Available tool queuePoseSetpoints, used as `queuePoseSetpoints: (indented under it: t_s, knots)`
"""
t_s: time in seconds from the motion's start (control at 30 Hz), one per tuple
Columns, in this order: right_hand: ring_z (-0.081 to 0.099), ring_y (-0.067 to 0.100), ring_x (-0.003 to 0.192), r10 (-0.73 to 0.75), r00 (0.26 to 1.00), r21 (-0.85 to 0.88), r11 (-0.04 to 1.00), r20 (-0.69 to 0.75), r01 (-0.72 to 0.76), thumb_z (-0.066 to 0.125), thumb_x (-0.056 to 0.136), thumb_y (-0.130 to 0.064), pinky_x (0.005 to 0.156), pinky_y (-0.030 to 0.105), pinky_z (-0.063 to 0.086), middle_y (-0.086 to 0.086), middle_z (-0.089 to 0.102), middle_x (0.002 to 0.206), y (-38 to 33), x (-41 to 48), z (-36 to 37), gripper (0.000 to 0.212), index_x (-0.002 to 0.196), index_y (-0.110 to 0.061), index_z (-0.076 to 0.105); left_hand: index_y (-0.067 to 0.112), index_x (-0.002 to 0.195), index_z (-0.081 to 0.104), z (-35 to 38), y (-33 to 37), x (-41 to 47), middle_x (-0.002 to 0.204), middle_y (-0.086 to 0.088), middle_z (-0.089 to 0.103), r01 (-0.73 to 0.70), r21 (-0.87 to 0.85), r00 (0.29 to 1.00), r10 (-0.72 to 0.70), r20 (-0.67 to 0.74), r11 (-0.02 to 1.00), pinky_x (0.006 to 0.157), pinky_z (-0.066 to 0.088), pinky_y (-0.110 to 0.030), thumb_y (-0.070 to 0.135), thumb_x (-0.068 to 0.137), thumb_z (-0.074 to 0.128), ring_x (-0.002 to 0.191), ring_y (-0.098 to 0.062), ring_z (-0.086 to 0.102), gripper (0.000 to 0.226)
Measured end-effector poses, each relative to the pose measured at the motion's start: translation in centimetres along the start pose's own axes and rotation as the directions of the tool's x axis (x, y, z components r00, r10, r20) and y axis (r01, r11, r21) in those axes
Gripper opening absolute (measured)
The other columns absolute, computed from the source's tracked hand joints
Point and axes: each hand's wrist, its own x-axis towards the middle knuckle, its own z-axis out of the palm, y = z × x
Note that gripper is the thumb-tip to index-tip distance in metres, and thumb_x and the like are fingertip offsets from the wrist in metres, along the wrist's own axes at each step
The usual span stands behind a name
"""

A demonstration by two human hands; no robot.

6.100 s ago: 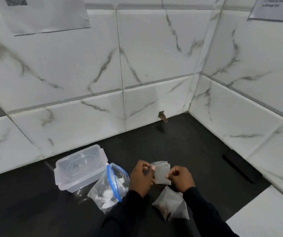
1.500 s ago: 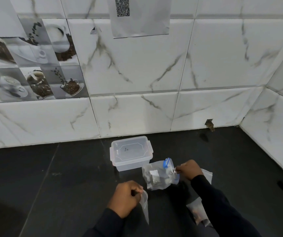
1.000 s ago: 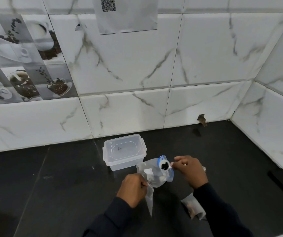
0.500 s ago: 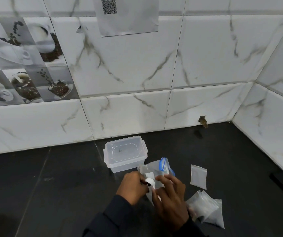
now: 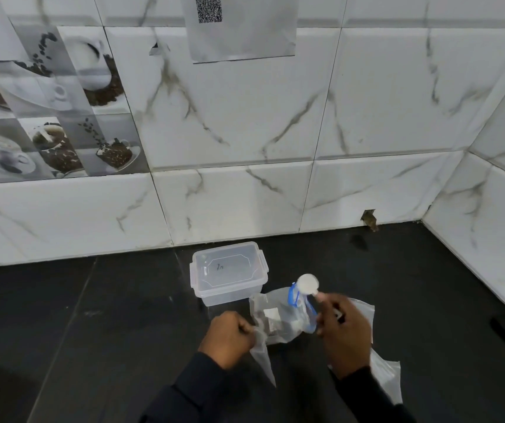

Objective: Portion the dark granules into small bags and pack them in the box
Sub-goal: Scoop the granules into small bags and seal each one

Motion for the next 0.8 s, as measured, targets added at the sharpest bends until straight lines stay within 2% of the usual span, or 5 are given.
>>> queuePoseSetpoints:
  t_s: [0.2, 0.33, 0.43, 0.57, 0.8]
  knots:
    - [0.057, 0.011, 0.045, 0.418, 0.88, -0.224, 0.901, 0.226, -0.371, 0.059, 0.091, -0.004, 0.042, 0.018, 0.045, 0.008, 0.066, 0.06, 6.7, 7.6, -1.6, 0.018, 0.08, -0.004, 0.073, -0.004, 0.079, 0.076, 2.9, -4.8, 0.1, 0.113, -0.01, 0.066, 0.221, -0.257, 0.973, -0.193, 0.131, 0.941, 0.062, 0.059, -0.032, -0.01, 0.069, 0.068, 0.082, -0.019, 0.067, 0.014]
    - [0.064, 0.005, 0.061, 0.391, 0.807, -0.482, 0.863, 0.443, -0.153, 0.072, 0.081, -0.017, 0.062, 0.017, 0.049, -0.005, 0.072, 0.065, 8.1, 8.9, 0.4, 0.014, 0.068, -0.018, 0.079, 0.009, 0.072, 0.076, 4.3, -4.0, 0.9, 0.106, 0.008, 0.06, 0.22, -0.386, 0.965, -0.142, 0.22, 0.896, 0.056, 0.054, -0.021, -0.015, 0.077, 0.064, 0.081, -0.016, 0.069, 0.028]
    - [0.06, 0.005, 0.07, 0.394, 0.768, -0.6, 0.8, 0.505, -0.015, 0.072, 0.075, -0.029, 0.083, 0.029, 0.046, -0.008, 0.067, 0.068, 8.7, 10.2, 2.5, 0.019, 0.06, -0.017, 0.073, 0.002, 0.083, 0.076, 4.7, -2.8, 1.5, 0.09, -0.003, 0.072, 0.247, -0.445, 0.957, -0.146, 0.25, 0.861, 0.056, 0.054, -0.019, -0.014, 0.082, 0.059, 0.062, -0.01, 0.065, 0.024]
    - [0.052, 0.009, 0.058, 0.429, 0.644, -0.603, 0.795, 0.633, 0.063, 0.057, 0.078, -0.001, 0.06, 0.023, 0.045, -0.006, 0.053, 0.055, 7.4, 10.0, 4.9, 0.037, 0.048, -0.021, 0.056, 0.0, 0.085, 0.073, 5.1, -3.1, 2.1, 0.075, -0.013, 0.069, 0.304, -0.479, 0.951, -0.232, 0.204, 0.824, 0.05, 0.051, -0.018, -0.012, 0.084, 0.059, 0.047, -0.01, 0.06, 0.019]
    - [0.062, 0.011, 0.077, 0.278, 0.759, -0.525, 0.845, 0.588, 0.097, 0.064, 0.084, -0.02, 0.069, 0.014, 0.043, -0.007, 0.057, 0.081, 7.6, 7.0, 7.8, 0.01, 0.086, -0.011, 0.069, -0.003, 0.078, 0.072, 5.3, -5.1, 1.6, 0.061, -0.013, 0.061, 0.317, -0.503, 0.948, -0.288, 0.138, 0.804, 0.044, 0.047, -0.019, -0.015, 0.083, 0.056, 0.039, -0.008, 0.051, 0.021]
